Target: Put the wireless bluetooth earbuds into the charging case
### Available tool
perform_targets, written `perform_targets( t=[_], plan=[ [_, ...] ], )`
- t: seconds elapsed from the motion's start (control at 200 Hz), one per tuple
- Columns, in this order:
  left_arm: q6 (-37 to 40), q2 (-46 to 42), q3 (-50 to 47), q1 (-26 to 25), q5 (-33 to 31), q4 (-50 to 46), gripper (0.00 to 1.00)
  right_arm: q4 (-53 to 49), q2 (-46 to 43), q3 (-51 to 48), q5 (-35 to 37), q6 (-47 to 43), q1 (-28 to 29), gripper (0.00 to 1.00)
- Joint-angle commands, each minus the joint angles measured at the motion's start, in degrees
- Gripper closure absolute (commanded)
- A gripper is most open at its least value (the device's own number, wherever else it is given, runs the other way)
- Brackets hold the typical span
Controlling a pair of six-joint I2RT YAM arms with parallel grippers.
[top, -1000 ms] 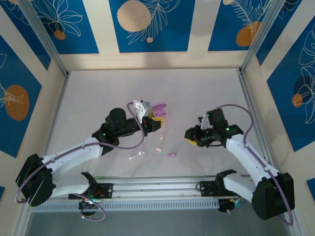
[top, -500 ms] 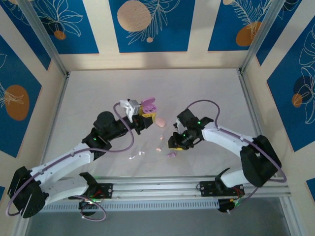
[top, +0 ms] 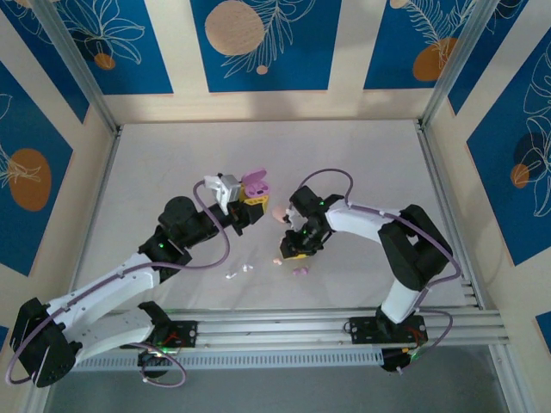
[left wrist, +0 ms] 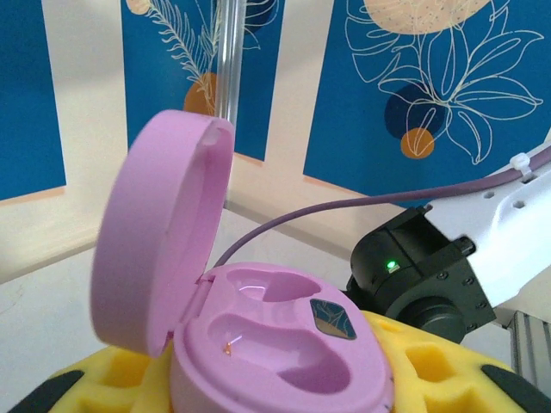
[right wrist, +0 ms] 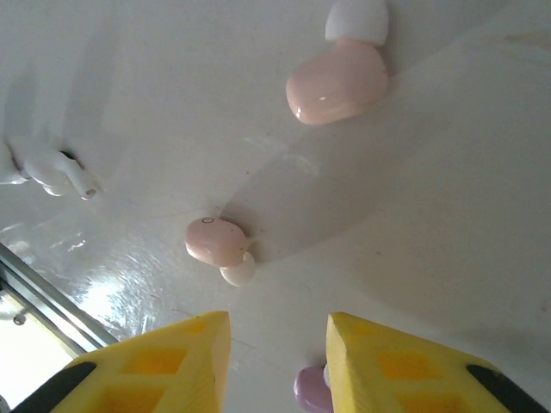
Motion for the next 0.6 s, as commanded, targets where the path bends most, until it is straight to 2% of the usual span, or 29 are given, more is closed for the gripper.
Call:
perform_targets(
  t=[0.0,0.595],
  plan=[
    [1.4,-1.0,0.9,0.5,-0.8,0.1,0.74,-2.0,1.3,0.8,-1.2,-1.8,0.6,0.63],
    [1.3,-0.3,1.3,0.5,0.0,0.1,0.73,-2.6,-1.7,-3.6,1.2,4.1,3.3,0.64]
  ],
)
